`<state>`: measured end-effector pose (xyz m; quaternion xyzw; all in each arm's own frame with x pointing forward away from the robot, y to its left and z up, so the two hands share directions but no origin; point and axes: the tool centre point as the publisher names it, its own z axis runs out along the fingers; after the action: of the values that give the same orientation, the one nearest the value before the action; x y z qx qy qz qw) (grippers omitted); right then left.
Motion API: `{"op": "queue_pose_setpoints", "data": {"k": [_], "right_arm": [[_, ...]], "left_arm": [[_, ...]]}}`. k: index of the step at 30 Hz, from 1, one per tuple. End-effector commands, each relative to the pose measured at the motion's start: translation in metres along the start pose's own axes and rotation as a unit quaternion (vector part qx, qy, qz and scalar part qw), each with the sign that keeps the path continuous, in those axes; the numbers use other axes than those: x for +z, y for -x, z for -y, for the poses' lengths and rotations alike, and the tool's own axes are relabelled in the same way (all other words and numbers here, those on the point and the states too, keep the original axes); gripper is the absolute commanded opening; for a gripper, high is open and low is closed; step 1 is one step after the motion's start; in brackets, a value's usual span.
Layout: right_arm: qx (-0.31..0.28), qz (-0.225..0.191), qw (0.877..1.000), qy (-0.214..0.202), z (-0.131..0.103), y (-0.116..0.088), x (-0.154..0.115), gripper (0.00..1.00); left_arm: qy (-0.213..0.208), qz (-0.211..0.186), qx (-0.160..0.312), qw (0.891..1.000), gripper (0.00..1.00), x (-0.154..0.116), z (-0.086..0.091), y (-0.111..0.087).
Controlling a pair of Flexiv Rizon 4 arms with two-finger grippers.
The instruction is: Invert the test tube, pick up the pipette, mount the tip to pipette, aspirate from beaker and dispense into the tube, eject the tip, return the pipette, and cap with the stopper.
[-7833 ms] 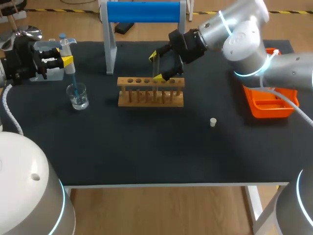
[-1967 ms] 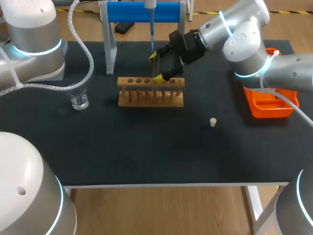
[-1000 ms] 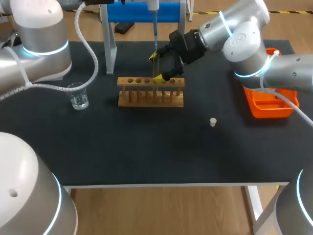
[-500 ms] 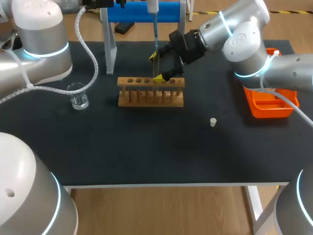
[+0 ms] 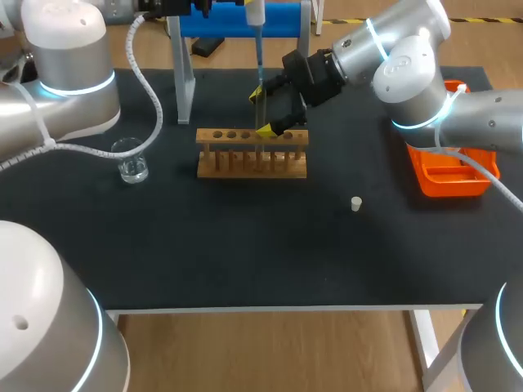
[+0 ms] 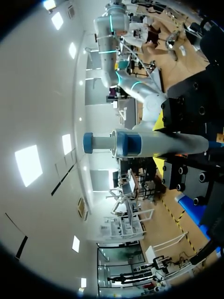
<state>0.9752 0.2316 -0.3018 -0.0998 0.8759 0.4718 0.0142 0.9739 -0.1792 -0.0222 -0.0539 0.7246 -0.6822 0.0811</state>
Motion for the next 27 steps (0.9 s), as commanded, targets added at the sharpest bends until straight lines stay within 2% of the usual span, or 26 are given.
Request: {"op": "queue_pose_setpoints", "data": {"k": [1,13,27], "right_arm": [[0.000,0.000,1.000,0.000,0.0003,-0.0001,-0.0006,1.00],[0.000,0.000,1.000,0.000,0.0003,-0.0001,-0.0006,1.00],[0.000,0.000,1.000,0.000,0.0003,-0.0001,-0.0006,1.00]], "left_arm": [[0.003,-0.004,0.000,1.000,0.00,-0.0009,-0.0015,0.0019],[0.035,-0.004,0.013,0.999,0.00,-0.0024,-0.0060,0.0021],[0.018,0.005,0.030,0.999,0.00,0.0027,-0.0079,0.0068]]}}
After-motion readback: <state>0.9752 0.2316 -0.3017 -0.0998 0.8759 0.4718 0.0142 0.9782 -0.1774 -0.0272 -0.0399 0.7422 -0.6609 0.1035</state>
